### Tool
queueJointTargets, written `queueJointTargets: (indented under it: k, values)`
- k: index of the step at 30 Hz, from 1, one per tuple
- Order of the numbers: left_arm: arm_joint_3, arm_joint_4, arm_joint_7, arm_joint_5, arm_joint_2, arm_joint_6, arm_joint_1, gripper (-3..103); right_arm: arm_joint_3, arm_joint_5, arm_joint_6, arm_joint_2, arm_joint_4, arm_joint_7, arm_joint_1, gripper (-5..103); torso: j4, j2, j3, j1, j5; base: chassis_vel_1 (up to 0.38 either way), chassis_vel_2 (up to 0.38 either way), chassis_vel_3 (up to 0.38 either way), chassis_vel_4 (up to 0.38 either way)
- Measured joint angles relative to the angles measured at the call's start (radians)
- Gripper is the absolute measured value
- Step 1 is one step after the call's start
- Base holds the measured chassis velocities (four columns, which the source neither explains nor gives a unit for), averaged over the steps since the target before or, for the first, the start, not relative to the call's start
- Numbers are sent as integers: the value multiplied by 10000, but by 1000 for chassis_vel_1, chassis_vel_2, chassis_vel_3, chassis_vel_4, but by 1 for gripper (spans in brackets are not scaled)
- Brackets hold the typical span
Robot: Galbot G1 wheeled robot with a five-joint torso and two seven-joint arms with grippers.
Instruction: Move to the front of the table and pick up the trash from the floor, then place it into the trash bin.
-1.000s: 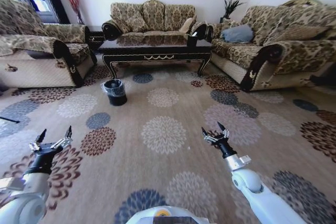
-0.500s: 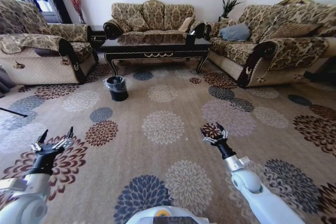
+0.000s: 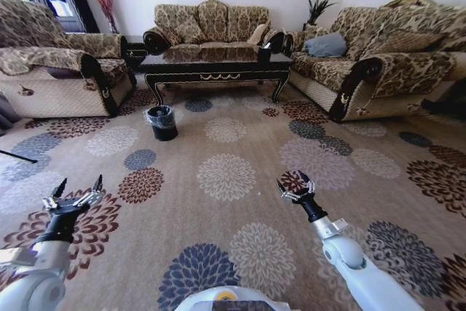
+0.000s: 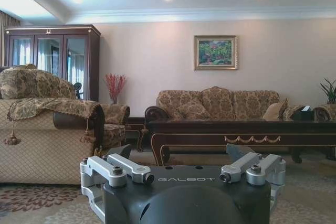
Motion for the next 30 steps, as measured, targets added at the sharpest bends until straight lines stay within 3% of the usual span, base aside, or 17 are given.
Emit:
queueJointTargets:
  k: [30]
  values:
    - [221, 306, 50, 151, -62, -101, -235, 100, -27, -18, 343, 40, -238, -354, 24, 100, -2, 3, 0, -1, -2, 59, 54, -59, -58]
